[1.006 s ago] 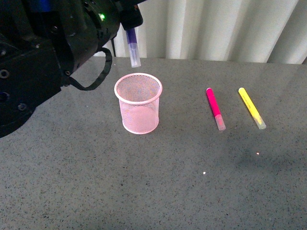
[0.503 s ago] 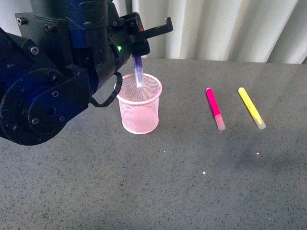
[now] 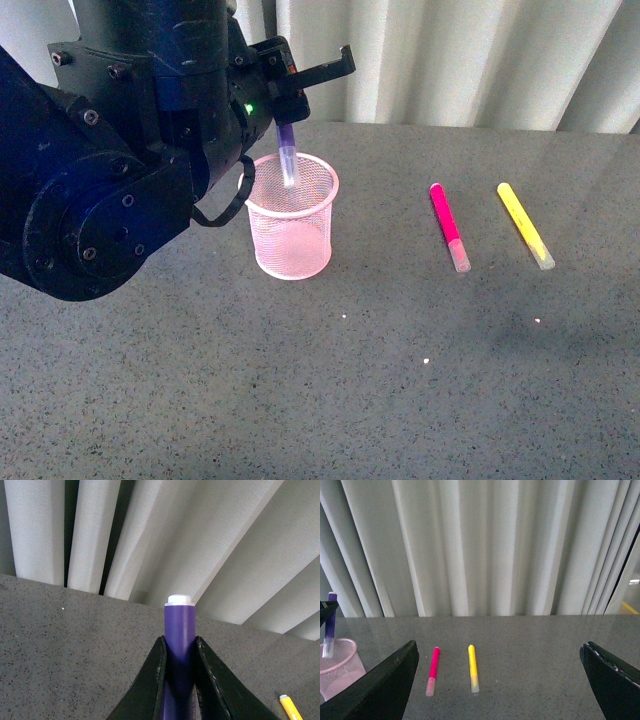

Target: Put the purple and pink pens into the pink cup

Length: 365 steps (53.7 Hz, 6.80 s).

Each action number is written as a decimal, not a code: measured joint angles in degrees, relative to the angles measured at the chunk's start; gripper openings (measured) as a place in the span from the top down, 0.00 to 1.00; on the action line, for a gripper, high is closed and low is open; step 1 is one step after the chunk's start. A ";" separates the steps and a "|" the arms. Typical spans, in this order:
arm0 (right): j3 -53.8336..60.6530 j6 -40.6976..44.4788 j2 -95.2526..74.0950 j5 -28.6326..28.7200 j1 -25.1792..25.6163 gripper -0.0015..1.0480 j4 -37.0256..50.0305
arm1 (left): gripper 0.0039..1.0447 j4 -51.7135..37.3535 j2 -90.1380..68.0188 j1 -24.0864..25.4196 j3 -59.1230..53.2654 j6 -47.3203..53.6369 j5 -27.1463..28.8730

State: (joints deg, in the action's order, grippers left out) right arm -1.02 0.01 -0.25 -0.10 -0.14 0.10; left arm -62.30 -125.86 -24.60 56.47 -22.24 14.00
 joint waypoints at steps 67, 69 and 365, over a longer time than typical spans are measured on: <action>0.00 -0.02 0.00 -0.07 0.00 0.07 0.00 | 0.47 4.39 42.82 10.03 -32.54 21.18 -0.17; 0.00 -0.02 0.00 -0.02 0.00 0.07 0.00 | 0.54 3.69 45.09 10.99 -34.38 21.27 -0.81; -80.15 -13.51 -138.99 -1.22 -15.06 0.85 8.90 | 0.06 62.27 125.66 24.48 -55.89 21.92 -13.99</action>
State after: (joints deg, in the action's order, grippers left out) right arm -81.17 -13.50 -139.24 -1.32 -15.20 8.99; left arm -0.03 -0.21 -0.12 0.58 -0.32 0.01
